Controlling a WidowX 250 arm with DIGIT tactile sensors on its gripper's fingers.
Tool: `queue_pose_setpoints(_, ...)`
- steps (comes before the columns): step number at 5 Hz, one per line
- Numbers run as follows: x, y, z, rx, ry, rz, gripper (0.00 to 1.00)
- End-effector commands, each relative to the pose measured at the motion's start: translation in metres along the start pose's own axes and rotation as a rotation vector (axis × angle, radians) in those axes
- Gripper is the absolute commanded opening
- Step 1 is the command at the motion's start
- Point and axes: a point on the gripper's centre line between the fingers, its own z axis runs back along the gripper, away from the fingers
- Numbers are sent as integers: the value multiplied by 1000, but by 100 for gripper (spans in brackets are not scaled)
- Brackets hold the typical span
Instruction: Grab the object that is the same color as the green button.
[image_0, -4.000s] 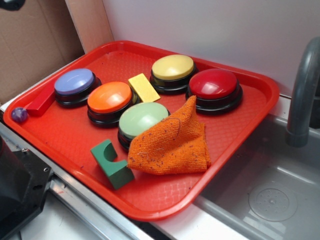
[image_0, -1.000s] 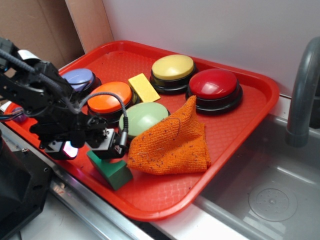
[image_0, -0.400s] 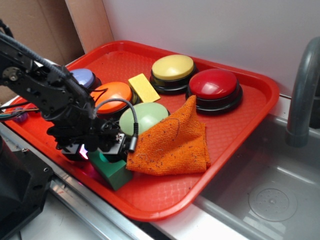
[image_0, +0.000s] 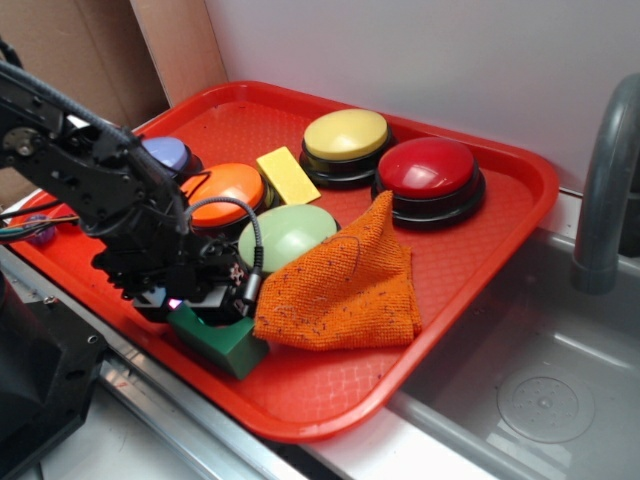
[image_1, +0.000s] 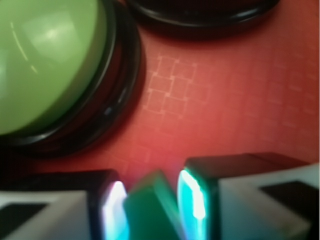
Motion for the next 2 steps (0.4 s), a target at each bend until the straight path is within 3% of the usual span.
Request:
queue_pose_setpoints(1,36,-10,59,129,75,-100,0)
queue_pose_setpoints(2,49,-4,90,117,97,-153,0)
